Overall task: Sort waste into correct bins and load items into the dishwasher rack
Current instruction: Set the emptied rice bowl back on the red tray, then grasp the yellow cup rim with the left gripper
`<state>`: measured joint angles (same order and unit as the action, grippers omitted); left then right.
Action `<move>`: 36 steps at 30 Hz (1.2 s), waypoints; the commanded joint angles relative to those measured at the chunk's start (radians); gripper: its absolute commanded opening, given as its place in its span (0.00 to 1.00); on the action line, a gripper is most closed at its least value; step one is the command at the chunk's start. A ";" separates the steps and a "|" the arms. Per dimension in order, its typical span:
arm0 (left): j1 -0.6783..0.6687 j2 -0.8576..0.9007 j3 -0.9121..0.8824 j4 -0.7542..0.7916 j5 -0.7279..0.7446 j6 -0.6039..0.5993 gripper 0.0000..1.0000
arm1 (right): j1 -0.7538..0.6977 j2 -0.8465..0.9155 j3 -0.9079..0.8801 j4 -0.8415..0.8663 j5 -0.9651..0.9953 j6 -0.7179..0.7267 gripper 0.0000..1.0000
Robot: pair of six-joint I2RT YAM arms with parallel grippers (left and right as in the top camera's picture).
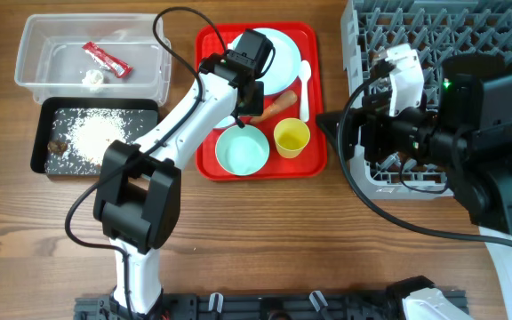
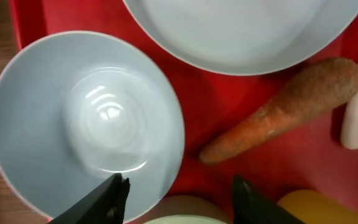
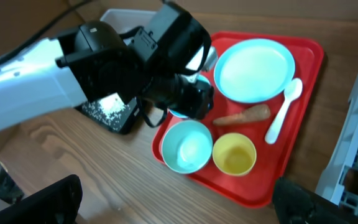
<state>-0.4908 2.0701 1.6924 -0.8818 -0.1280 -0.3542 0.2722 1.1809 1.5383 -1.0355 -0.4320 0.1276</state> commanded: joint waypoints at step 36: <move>-0.109 -0.012 -0.014 -0.068 0.224 0.111 0.58 | 0.005 0.038 0.018 -0.028 0.077 0.029 1.00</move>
<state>-0.6018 2.0182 1.6897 -0.9588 0.1703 -0.2256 0.2722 1.2129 1.5383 -1.0603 -0.3676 0.1467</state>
